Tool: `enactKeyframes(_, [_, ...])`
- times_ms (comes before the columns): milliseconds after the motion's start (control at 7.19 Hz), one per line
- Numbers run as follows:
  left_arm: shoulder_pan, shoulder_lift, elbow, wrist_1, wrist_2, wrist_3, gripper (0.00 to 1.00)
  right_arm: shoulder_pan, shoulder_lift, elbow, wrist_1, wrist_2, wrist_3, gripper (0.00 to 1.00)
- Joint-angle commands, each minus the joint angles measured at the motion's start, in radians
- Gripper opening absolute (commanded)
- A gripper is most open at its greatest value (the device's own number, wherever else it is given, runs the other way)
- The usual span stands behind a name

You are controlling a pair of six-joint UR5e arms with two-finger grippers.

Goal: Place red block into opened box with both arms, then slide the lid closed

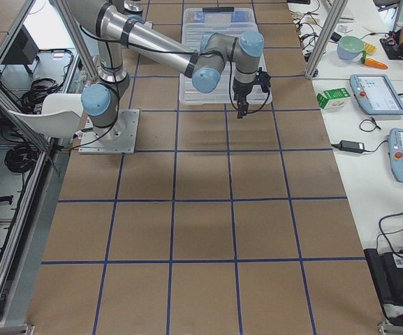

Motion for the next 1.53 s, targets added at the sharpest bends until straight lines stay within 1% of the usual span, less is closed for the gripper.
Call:
enactKeyframes(0, [-0.102,0.068,0.079,-0.126,0.0,-0.064,0.0,-0.023,0.0,-0.005,0.007,0.0,-0.054,1.0])
enactKeyframes(278, [-0.207,0.083,0.065,-0.124,-0.005,-0.169,0.0,-0.043,0.0,-0.009,0.008,-0.001,-0.082,1.0])
enactKeyframes(557, [-0.298,0.06,0.011,-0.112,-0.002,-0.261,0.0,-0.046,-0.001,-0.009,0.007,-0.02,-0.085,1.0])
enactKeyframes(974, [-0.314,0.053,-0.142,0.036,-0.006,-0.263,0.0,-0.059,-0.001,-0.009,0.007,-0.05,-0.099,1.0])
enactKeyframes(1252, [-0.312,0.046,-0.217,0.124,-0.049,-0.257,0.0,-0.084,-0.005,-0.008,0.011,-0.049,-0.105,1.0])
enactKeyframes(1391, [-0.312,0.029,-0.251,0.168,-0.051,-0.257,0.0,-0.086,-0.008,-0.008,0.011,-0.05,-0.105,1.0])
